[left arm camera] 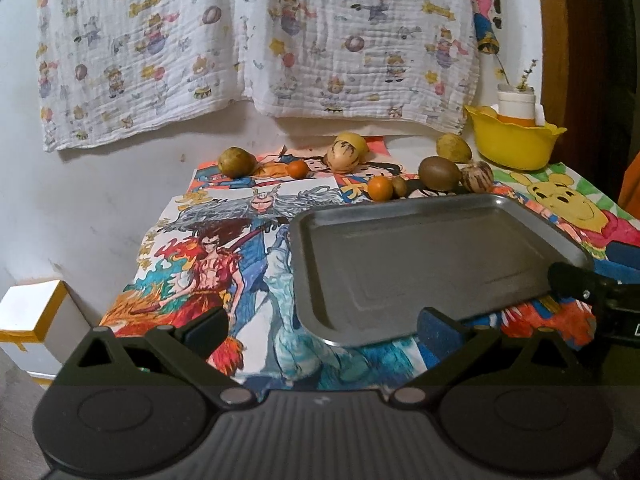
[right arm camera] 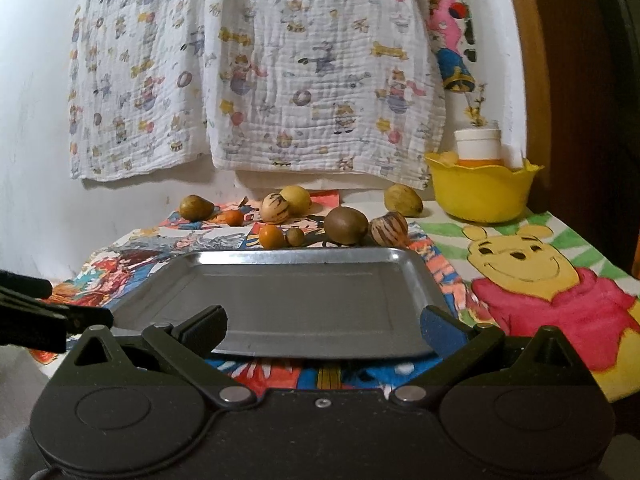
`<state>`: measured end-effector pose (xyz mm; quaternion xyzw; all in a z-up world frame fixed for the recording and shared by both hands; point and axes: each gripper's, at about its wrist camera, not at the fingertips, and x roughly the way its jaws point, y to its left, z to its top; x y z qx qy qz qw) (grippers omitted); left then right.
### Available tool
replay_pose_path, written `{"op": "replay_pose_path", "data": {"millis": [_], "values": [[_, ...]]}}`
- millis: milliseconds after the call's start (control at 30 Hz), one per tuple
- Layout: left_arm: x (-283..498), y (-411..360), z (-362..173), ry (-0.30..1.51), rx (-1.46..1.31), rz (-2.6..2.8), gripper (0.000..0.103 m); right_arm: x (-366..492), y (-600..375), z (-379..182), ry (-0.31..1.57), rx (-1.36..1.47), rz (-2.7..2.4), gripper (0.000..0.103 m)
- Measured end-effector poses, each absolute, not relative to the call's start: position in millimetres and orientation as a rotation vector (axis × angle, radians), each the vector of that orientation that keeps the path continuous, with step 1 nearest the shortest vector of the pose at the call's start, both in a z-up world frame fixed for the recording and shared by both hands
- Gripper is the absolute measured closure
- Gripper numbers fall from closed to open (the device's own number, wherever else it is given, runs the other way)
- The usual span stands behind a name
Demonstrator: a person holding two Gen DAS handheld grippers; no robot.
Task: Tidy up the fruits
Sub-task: 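Move the left tool to the yellow round fruit while the right tool approaches a small orange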
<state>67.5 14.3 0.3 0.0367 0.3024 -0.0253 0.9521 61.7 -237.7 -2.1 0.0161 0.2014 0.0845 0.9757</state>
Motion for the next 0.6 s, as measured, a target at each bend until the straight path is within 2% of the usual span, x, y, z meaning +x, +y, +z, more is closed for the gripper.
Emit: {"op": "replay_pose_path", "data": {"millis": [600], "values": [[172.9, 60.5, 12.3, 0.662, 0.039, -0.082, 0.0, 156.8, -200.0, 23.7, 0.464, -0.088, 0.342, 0.0]]}}
